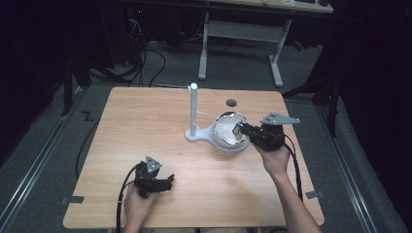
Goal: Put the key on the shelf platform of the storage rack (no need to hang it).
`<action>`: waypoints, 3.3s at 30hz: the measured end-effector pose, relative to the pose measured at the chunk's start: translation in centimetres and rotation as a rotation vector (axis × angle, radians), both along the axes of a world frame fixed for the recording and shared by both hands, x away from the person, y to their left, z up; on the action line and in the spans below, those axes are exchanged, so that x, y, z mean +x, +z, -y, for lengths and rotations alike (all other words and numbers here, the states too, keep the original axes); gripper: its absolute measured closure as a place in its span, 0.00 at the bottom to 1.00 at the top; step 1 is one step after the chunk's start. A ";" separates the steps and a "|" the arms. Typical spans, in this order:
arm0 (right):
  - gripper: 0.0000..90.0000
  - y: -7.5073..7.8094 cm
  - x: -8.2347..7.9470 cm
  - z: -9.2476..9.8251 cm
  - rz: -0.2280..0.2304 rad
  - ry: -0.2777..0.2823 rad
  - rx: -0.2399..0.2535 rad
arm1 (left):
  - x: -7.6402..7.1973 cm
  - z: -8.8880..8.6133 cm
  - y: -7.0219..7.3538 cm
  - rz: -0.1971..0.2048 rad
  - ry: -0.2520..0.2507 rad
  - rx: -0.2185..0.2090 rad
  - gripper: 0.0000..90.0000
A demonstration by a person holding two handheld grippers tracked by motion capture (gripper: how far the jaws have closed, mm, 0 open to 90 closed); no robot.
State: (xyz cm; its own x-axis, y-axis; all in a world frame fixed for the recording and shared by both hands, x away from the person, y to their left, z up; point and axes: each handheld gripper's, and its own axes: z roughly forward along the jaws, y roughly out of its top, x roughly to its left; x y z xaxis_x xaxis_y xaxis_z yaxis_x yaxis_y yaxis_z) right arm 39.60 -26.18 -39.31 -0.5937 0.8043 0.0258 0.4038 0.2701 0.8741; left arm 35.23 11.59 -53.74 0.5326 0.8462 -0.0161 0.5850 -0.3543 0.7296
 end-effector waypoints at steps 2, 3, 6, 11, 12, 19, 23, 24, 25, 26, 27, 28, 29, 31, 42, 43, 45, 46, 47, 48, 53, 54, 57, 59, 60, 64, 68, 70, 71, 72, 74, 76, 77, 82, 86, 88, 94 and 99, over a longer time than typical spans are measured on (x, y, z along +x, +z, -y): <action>0.91 0.0 0.2 0.0 0.002 0.003 -0.004 | 0.0 0.0 0.0 0.000 0.000 0.000 0.17; 0.91 0.1 0.3 -0.1 0.005 0.004 -0.004 | 0.0 0.0 0.0 0.000 0.000 0.000 0.17; 0.91 0.3 0.7 -0.3 0.006 0.004 -0.006 | 0.0 0.0 0.0 0.000 0.000 0.000 0.17; 0.91 0.3 1.4 -0.8 -0.004 0.007 -0.017 | 0.0 0.0 0.0 0.000 0.000 0.000 0.17; 0.91 0.2 1.6 -0.9 -0.007 0.007 -0.020 | 0.0 0.0 0.0 0.000 0.000 0.000 0.17; 0.91 -0.8 3.1 -1.8 -0.040 0.002 -0.034 | 0.0 0.0 0.0 0.000 0.000 0.000 0.17; 0.91 -1.5 4.0 -2.2 -0.058 0.001 -0.041 | 0.0 0.0 0.0 0.000 0.000 -0.001 0.17; 0.91 -1.7 4.2 -2.3 -0.065 -0.001 -0.040 | 0.0 0.0 0.0 0.000 0.000 -0.001 0.17; 0.91 -2.0 4.6 -2.4 -0.071 -0.001 -0.041 | 0.0 0.0 0.0 0.000 0.000 -0.001 0.17; 0.91 -2.0 4.6 -2.4 -0.071 -0.001 -0.041 | 0.0 0.0 0.0 0.000 0.000 -0.001 0.17; 0.91 -2.3 4.7 -2.4 -0.076 -0.005 -0.039 | 0.0 0.0 0.0 0.001 0.001 -0.001 0.17; 0.91 -2.5 4.9 -2.5 -0.080 -0.008 -0.037 | 0.0 0.0 0.0 0.001 0.001 -0.001 0.17; 0.91 -2.7 5.1 -2.5 -0.083 -0.011 -0.039 | 0.0 0.0 0.0 0.000 0.000 -0.001 0.17; 0.91 -3.1 5.5 -2.7 -0.090 -0.014 -0.041 | 0.0 0.0 0.0 -0.001 0.000 -0.001 0.17; 0.91 -4.8 6.9 -3.1 -0.127 -0.032 -0.065 | 0.0 0.0 0.0 0.000 0.001 -0.001 0.17; 0.91 -5.0 7.1 -3.2 -0.129 -0.036 -0.073 | 0.0 0.0 0.0 0.001 0.001 -0.001 0.17; 0.91 -5.1 7.2 -3.2 -0.127 -0.037 -0.074 | 0.0 0.0 0.0 0.001 0.001 -0.001 0.17; 0.91 -5.2 7.2 -3.2 -0.131 -0.045 -0.078 | 0.0 0.0 0.0 0.000 0.001 -0.001 0.17; 0.91 -5.3 7.4 -3.2 -0.131 -0.048 -0.078 | 0.0 0.0 0.0 0.000 0.001 -0.001 0.17; 0.91 -5.4 7.5 -3.1 -0.131 -0.055 -0.078 | 0.0 0.0 0.0 0.000 0.001 -0.001 0.17; 0.91 -6.0 7.9 -2.9 -0.152 -0.085 -0.089 | 0.0 0.0 0.0 0.000 0.001 -0.001 0.17; 0.91 -6.1 8.0 -2.9 -0.152 -0.088 -0.094 | 0.0 0.0 0.0 0.000 0.001 -0.001 0.17; 0.91 -6.2 8.1 -2.7 -0.159 -0.099 -0.095 | 0.0 0.0 0.0 0.000 0.001 -0.001 0.17; 0.91 -6.3 8.2 -2.5 -0.164 -0.098 -0.080 | 0.0 0.0 0.0 0.000 0.001 -0.002 0.17; 0.90 -6.3 8.3 -2.5 -0.164 -0.102 -0.078 | 0.0 0.0 0.0 0.001 0.001 -0.001 0.17; 0.84 -6.3 8.2 -2.3 -0.168 -0.113 -0.084 | 0.0 0.0 0.0 -0.001 0.000 0.000 0.17; 0.79 -6.2 8.1 -1.8 -0.169 -0.123 -0.063 | 0.0 0.0 0.0 0.000 0.000 0.000 0.17; 0.77 -6.2 8.0 -1.6 -0.170 -0.130 -0.062 | 0.0 0.0 0.0 0.000 0.000 -0.001 0.17; 0.76 -6.1 7.9 -1.5 -0.167 -0.134 -0.059 | 0.0 0.0 0.0 0.000 0.000 0.000 0.17; 0.75 -6.1 7.8 -1.4 -0.165 -0.136 -0.056 | 0.0 0.0 0.0 0.000 0.000 0.000 0.17; 0.72 -6.0 7.5 -1.2 -0.171 -0.142 -0.068 | 0.0 0.0 0.0 0.000 0.000 0.000 0.17; 0.71 -5.7 7.4 -1.0 -0.163 -0.147 -0.068 | 0.0 0.0 0.0 0.000 0.000 0.000 0.17; 0.69 -5.4 7.2 -0.7 -0.155 -0.149 -0.061 | 0.0 0.0 0.0 0.000 0.000 0.000 0.17; 0.64 -4.9 6.8 -0.1 -0.154 -0.157 -0.044 | 0.0 0.0 0.0 0.000 0.000 0.000 0.17; 0.62 -4.5 6.4 0.6 -0.146 -0.166 -0.043 | 0.0 0.0 0.0 0.000 0.000 0.000 0.17; 0.61 -4.2 6.3 1.0 -0.145 -0.169 -0.035 | 0.0 0.0 0.0 0.000 0.000 0.000 0.17; 0.57 -3.7 5.6 2.0 -0.145 -0.200 -0.039 | 0.0 0.0 0.0 0.000 0.000 0.000 0.17; 0.57 -3.7 4.7 3.0 -0.136 -0.220 -0.016 | 0.0 0.0 0.0 0.000 0.000 0.000 0.17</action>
State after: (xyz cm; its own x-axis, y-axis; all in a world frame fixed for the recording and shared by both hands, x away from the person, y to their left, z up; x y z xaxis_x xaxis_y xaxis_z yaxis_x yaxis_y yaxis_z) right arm 44.28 -29.22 -42.98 -0.3964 0.9146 0.0795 0.5679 0.1763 0.8040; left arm 35.24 11.59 -53.75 0.5328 0.8461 -0.0161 0.5848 -0.3544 0.7297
